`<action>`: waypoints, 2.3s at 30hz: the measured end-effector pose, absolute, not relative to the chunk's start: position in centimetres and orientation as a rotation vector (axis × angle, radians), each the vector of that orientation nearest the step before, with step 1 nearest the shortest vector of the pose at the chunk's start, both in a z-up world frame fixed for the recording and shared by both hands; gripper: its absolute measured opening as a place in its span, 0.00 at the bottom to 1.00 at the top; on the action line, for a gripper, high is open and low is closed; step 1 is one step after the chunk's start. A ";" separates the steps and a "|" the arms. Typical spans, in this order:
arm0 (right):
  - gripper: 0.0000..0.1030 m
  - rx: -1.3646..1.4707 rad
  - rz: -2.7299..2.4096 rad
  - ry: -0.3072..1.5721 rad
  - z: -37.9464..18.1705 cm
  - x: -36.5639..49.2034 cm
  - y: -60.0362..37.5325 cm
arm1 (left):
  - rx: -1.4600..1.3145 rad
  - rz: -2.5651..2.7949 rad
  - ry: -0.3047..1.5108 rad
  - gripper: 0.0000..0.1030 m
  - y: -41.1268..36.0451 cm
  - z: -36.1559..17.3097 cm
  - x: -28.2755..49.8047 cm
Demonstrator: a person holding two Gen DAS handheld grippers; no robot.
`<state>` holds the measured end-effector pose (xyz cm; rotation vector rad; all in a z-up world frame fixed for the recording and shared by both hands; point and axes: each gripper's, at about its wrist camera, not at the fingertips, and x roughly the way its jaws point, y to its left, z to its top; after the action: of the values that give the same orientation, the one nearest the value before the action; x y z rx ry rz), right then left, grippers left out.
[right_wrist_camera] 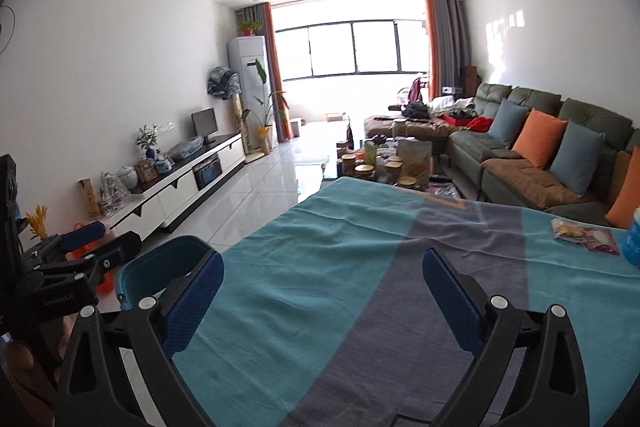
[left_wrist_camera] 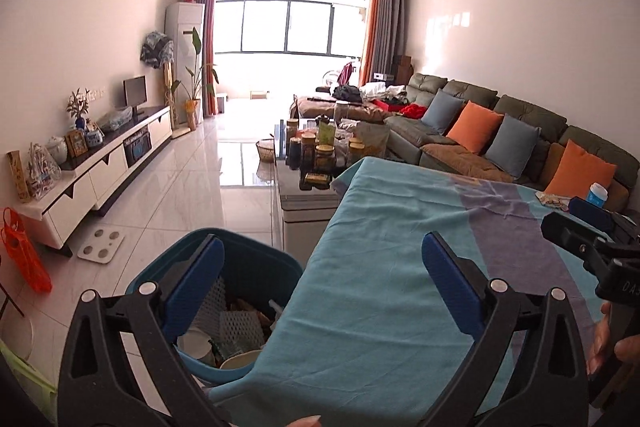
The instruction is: Collect trash
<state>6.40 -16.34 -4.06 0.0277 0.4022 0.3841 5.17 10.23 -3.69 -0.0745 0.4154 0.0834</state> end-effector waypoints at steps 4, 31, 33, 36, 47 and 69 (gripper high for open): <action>0.93 0.041 0.316 0.362 -4.1 5.3 -18.2 | -0.031 0.102 0.355 0.95 7.3 -3.1 5.0; 0.93 0.072 0.145 0.240 -3.6 1.3 -23.3 | 0.001 0.049 0.266 0.95 2.4 -2.7 4.2; 0.93 0.072 0.141 0.240 -3.6 1.2 -23.3 | 0.000 0.049 0.267 0.95 2.3 -2.7 4.2; 0.93 0.075 0.139 0.236 -3.5 1.1 -23.4 | 0.001 0.050 0.264 0.95 2.3 -2.6 4.2; 0.93 0.075 0.122 0.231 -3.4 0.7 -23.6 | -0.001 0.044 0.267 0.95 2.0 -2.3 4.4; 0.93 0.077 0.105 0.229 -3.2 0.3 -23.8 | -0.002 0.038 0.267 0.95 1.9 -2.2 4.6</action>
<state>0.26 -23.76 -3.16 0.0767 0.2293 0.1050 4.62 1.89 -2.23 -0.0017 0.2666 0.0383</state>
